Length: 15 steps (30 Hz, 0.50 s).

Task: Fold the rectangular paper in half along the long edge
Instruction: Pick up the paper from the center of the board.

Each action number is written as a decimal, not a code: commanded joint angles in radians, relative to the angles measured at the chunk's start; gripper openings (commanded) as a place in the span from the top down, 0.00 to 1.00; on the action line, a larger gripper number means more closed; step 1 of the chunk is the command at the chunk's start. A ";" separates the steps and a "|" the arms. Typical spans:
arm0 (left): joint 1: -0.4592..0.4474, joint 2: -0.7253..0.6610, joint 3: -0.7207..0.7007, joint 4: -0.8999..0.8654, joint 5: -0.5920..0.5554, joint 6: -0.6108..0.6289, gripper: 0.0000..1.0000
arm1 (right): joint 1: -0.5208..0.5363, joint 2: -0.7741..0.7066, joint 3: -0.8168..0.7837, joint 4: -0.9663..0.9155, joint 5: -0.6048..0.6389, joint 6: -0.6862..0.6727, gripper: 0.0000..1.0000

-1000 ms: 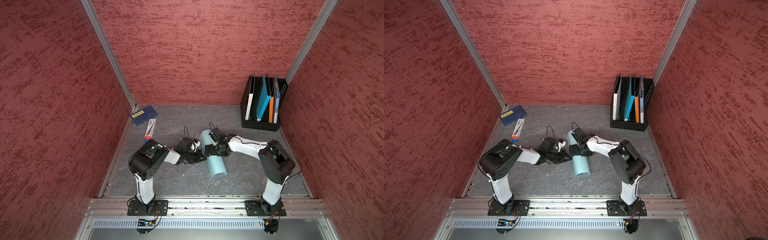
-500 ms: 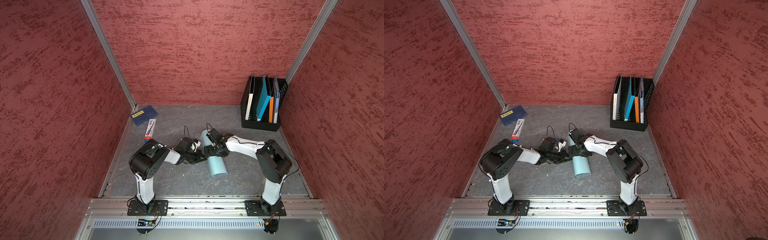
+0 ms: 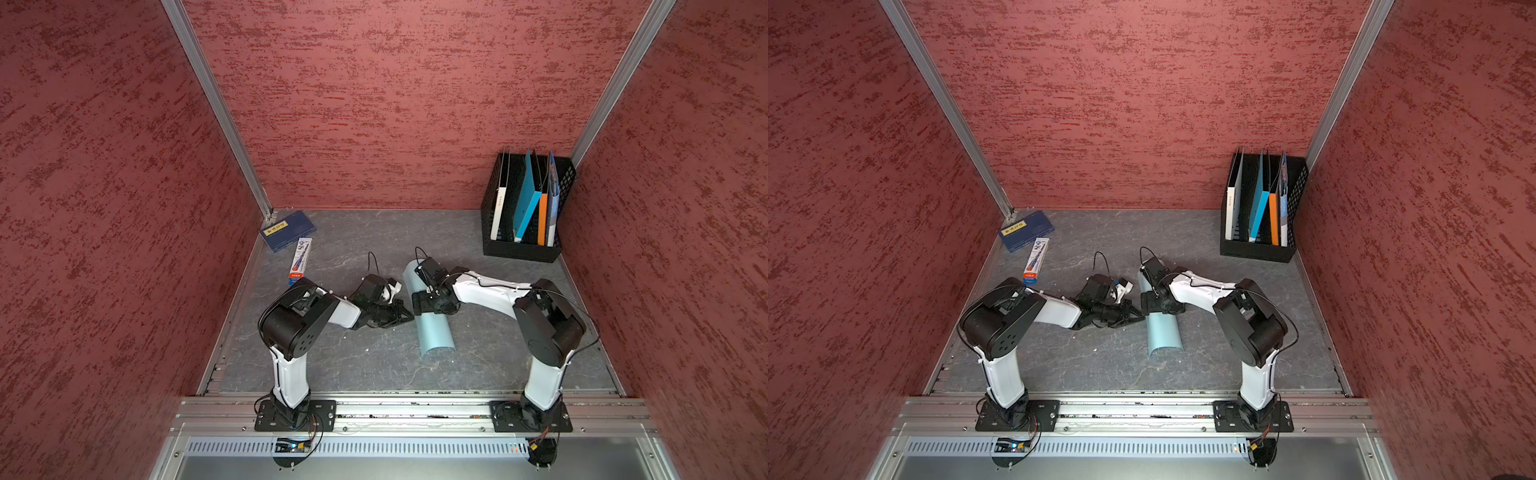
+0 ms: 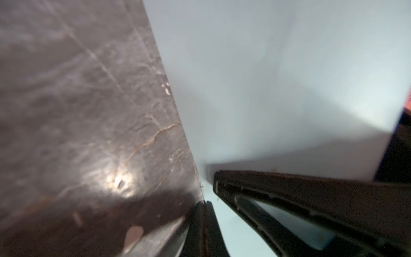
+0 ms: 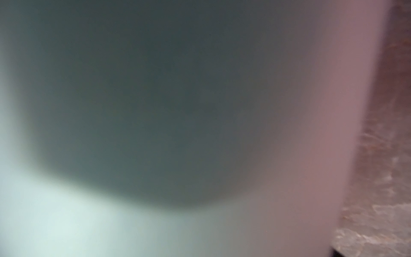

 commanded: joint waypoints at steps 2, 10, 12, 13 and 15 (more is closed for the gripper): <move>0.002 0.042 0.000 -0.064 -0.031 0.007 1.00 | 0.000 0.003 -0.035 -0.019 -0.095 0.022 0.12; 0.002 0.042 0.000 -0.065 -0.030 0.006 1.00 | -0.006 -0.018 -0.042 -0.019 -0.112 0.018 0.18; 0.002 0.041 0.000 -0.065 -0.031 0.007 1.00 | -0.009 -0.024 -0.047 -0.022 -0.108 0.016 0.18; 0.002 0.039 0.000 -0.066 -0.030 0.007 1.00 | -0.014 -0.030 -0.051 -0.021 -0.108 0.015 0.18; 0.002 0.036 -0.004 -0.064 -0.031 0.006 1.00 | -0.024 -0.043 -0.059 -0.018 -0.111 0.010 0.18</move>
